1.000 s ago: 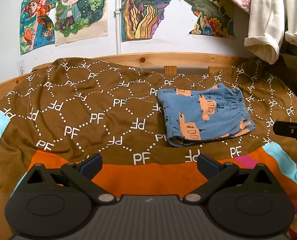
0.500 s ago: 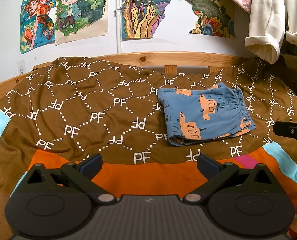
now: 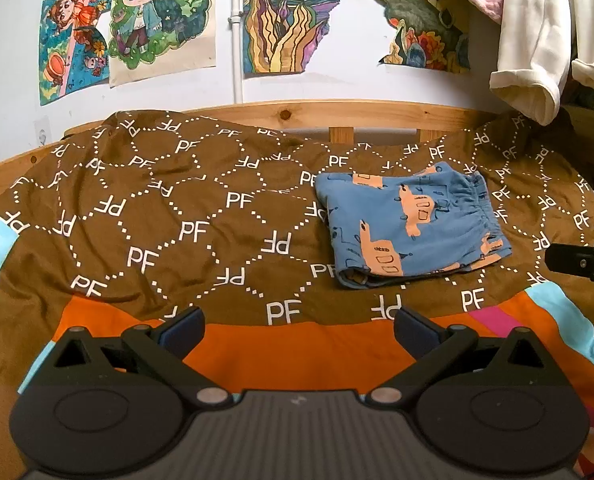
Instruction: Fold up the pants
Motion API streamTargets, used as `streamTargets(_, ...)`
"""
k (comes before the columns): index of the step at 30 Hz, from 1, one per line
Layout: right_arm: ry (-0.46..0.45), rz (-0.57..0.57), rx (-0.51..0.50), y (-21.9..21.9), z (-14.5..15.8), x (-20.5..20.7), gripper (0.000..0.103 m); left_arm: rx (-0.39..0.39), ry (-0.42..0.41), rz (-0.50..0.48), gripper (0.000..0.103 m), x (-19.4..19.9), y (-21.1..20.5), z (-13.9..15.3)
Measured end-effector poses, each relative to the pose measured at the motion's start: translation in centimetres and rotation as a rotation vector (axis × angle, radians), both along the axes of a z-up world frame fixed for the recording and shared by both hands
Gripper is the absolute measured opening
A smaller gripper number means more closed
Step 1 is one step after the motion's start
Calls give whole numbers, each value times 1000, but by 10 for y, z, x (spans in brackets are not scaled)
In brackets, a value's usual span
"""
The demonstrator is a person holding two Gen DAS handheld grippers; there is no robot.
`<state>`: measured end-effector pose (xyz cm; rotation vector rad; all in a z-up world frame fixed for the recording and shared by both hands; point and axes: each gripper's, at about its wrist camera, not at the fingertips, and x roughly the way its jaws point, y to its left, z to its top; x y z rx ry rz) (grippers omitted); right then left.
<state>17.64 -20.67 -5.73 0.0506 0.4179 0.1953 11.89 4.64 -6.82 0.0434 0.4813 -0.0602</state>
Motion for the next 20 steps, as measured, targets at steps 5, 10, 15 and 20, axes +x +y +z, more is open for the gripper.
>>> streamTargets(5, 7, -1, 1, 0, -1, 0, 102, 14, 30, -2, 103, 1, -1, -2)
streamTargets(10, 12, -3, 2, 1, -2, 1, 102, 17, 28, -19, 103, 0, -4, 0)
streamTargets(15, 17, 0, 2, 2, -3, 1, 102, 24, 31, -29, 103, -1, -5, -1)
streamTargets(20, 24, 1, 2, 2, -4, 2, 102, 24, 34, -29, 103, 0, -5, -1)
